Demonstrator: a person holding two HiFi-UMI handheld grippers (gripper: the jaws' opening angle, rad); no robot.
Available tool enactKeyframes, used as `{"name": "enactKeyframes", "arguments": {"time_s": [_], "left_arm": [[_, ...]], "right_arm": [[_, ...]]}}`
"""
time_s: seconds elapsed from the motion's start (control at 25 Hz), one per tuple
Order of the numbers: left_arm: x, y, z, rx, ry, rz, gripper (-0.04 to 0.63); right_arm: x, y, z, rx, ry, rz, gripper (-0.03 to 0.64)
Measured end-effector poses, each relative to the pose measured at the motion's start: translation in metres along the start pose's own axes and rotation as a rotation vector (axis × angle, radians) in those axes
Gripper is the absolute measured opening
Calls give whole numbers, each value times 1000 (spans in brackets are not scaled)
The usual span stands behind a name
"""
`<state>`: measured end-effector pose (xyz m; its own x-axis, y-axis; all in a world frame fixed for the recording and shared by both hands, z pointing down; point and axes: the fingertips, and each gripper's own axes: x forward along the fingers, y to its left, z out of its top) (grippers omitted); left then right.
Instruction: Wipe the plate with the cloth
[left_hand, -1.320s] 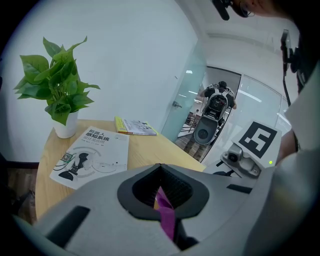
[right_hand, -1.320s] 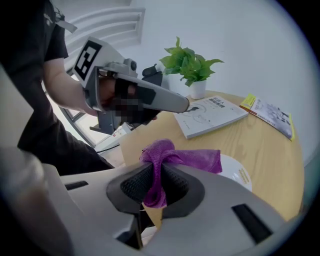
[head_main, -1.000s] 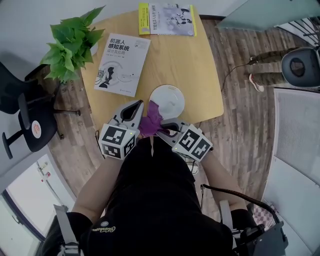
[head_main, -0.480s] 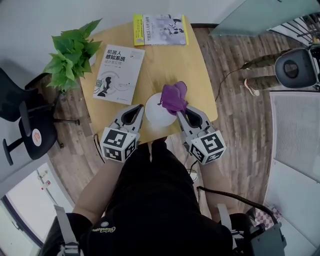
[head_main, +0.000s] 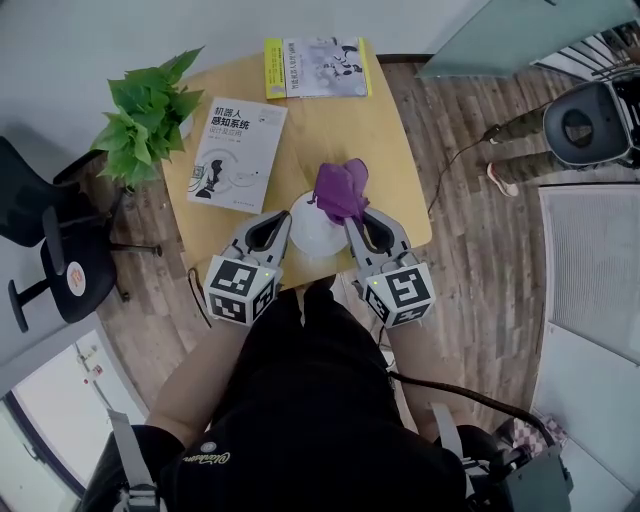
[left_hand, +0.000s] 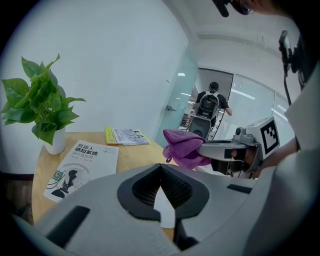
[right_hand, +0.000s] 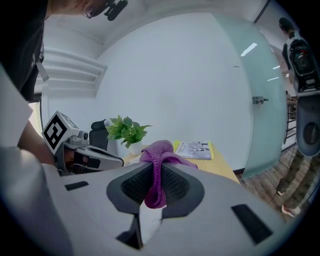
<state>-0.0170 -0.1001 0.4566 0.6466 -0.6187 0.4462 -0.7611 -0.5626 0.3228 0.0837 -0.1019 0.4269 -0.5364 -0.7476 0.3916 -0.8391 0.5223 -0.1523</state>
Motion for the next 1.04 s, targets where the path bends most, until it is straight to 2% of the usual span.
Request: {"name": "enactKeyframes", "arguments": {"time_s": [1.04], "left_arm": [[-8, -5, 2, 4, -13, 4, 2]], "right_arm": [[-5, 7, 1, -37, 18, 16, 41]]}}
